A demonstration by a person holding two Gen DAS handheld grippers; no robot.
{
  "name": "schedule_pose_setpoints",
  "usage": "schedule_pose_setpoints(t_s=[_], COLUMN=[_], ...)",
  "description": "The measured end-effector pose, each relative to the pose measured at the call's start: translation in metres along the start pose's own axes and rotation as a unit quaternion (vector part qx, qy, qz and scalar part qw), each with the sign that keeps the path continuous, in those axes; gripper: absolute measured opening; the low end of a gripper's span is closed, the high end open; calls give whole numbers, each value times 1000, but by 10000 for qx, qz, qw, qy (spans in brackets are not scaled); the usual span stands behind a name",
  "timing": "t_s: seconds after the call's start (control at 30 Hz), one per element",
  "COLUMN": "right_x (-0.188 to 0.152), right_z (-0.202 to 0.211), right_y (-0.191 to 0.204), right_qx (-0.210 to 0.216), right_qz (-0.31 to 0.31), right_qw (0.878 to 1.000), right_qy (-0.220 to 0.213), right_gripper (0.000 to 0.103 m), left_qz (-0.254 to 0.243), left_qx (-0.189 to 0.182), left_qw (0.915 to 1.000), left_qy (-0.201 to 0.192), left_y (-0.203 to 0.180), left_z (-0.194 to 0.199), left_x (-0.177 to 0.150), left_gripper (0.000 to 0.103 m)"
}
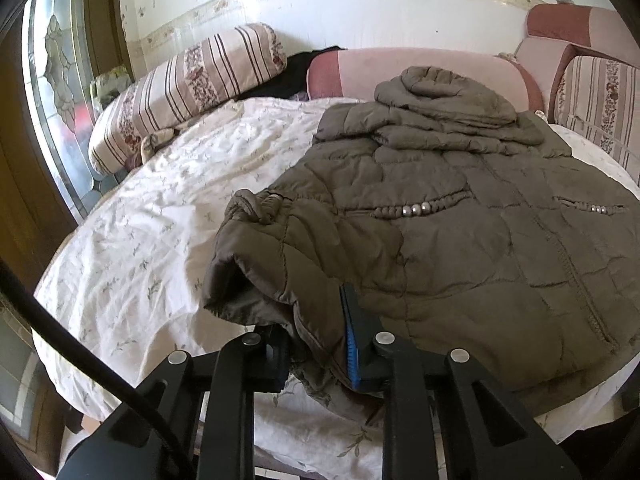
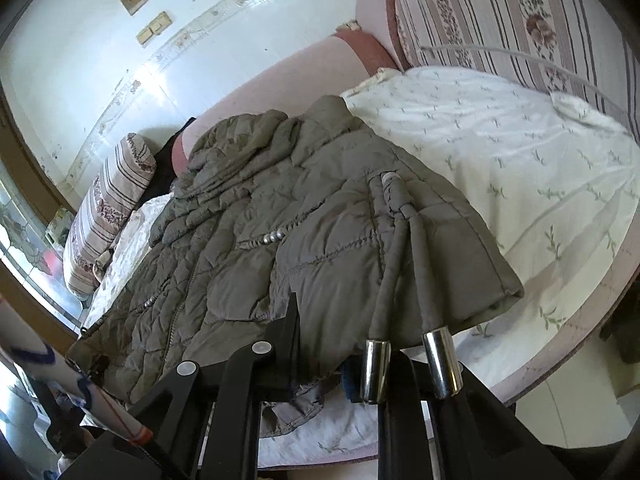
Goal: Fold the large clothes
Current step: 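Lift the held jacket edge with both tools and fold it over the body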
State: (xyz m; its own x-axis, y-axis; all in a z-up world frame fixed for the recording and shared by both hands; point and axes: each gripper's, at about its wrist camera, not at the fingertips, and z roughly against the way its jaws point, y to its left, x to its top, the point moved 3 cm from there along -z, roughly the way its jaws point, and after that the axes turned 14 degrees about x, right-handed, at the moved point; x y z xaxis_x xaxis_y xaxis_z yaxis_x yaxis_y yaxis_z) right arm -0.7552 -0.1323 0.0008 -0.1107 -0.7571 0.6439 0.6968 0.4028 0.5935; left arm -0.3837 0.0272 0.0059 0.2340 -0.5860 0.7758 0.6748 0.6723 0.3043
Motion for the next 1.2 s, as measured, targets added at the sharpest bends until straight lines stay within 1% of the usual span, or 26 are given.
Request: schedule_pose_setpoints(t_s=[0.37,0.87,1.2], right_x=[6,9,23], right_z=[14,24,32], right_y=[9,10,25], right_qx=[43,154,253], right_qz=[104,125,186], right_qw=[9998,9996,9993], right_qy=[-184,-178,-222], right_gripper=[16,16,16], left_qz=[53,115,488], left_qx=[-63,-54,-159], left_qw=[9999,9999,9987], left_qy=[-77,-51,55], left_y=[4,4,14], left_z=[10,15,26], left_x=[3,6,29], left_gripper=[20,19,19])
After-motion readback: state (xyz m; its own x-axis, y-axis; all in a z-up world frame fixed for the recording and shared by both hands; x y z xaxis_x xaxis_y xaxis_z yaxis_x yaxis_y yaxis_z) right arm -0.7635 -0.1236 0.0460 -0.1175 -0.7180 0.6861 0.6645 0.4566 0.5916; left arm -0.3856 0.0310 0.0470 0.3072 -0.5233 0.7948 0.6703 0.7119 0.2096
